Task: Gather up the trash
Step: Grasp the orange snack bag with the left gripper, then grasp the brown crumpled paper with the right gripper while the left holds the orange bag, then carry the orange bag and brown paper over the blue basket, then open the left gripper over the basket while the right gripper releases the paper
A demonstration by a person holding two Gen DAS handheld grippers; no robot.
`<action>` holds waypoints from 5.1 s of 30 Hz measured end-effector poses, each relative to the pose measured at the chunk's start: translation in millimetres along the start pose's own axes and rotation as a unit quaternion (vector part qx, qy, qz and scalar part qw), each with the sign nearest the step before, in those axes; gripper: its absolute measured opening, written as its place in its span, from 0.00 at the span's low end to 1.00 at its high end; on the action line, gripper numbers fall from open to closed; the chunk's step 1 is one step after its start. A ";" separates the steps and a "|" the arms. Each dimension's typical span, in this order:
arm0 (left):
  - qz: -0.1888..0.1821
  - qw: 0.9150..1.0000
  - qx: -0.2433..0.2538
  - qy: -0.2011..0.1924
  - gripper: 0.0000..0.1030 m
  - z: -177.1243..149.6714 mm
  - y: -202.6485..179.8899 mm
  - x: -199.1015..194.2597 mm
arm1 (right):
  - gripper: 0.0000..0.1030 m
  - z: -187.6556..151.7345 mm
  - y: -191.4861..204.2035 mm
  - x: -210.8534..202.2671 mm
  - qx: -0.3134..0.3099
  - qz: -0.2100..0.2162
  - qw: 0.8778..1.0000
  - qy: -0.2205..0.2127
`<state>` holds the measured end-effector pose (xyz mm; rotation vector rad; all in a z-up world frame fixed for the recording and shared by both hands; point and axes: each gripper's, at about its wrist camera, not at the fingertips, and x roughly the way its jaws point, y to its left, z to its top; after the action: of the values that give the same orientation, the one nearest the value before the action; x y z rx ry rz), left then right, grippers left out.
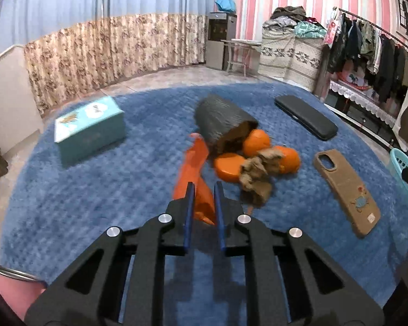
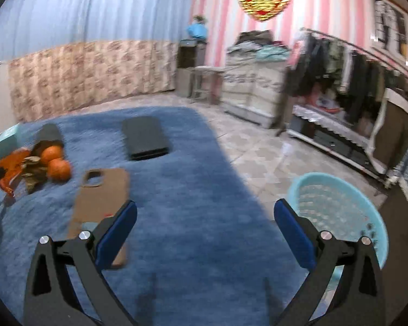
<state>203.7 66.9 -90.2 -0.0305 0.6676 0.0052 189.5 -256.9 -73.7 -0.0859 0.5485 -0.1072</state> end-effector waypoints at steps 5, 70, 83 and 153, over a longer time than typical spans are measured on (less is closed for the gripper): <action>0.046 0.999 -0.015 -0.022 0.11 2.7 28.7 -4.2 | 0.96 3.3 50.3 4.8 -0.015 0.063 0.998 0.012; -0.035 0.993 0.012 -0.113 0.07 50.2 -85.1 -45.7 | 0.36 17.2 -64.2 -11.6 0.064 0.109 0.992 -0.024; -0.139 0.979 0.083 -0.124 0.07 62.2 -219.1 -46.8 | 0.36 -4.0 -205.9 -9.9 0.145 -0.032 0.988 -0.035; -0.167 0.976 0.112 -0.085 0.95 47.5 -389.9 23.2 | 0.83 -46.5 -283.8 17.9 0.227 -0.118 0.966 -0.044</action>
<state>257.1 -321.6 -56.9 0.0750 0.4826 -0.3879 158.0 -542.7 -91.2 0.2912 0.4129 -0.4567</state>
